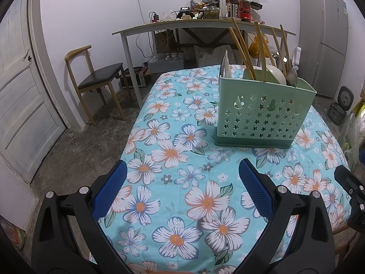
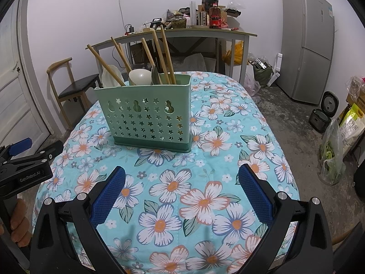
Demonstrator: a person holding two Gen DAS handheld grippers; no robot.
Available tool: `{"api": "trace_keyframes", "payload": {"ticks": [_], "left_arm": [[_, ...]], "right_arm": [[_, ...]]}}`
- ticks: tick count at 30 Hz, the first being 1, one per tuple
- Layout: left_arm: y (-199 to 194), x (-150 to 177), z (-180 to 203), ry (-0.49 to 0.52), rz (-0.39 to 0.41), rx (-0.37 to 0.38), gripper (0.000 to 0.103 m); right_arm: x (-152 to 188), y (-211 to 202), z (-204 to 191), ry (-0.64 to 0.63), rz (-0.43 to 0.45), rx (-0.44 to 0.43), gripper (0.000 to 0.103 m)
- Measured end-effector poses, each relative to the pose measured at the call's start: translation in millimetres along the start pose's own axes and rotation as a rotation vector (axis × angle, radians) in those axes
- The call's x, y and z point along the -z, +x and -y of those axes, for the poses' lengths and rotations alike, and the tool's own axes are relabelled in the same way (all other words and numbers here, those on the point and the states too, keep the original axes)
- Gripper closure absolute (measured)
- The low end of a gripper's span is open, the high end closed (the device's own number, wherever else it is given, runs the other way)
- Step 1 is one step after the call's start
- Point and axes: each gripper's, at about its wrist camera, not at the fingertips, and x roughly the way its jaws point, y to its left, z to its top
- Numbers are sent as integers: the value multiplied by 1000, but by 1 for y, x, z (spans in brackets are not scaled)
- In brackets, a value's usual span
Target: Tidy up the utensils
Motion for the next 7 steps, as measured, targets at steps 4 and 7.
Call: {"api": "trace_keyframes", "payload": {"ticks": [4, 7], "left_arm": [[2, 1, 0, 1, -2, 3, 8], [1, 1, 0, 0, -4, 3, 8]], "right_arm": [[0, 0, 0, 0, 0, 1, 7], [0, 0, 0, 0, 0, 1, 7]]}}
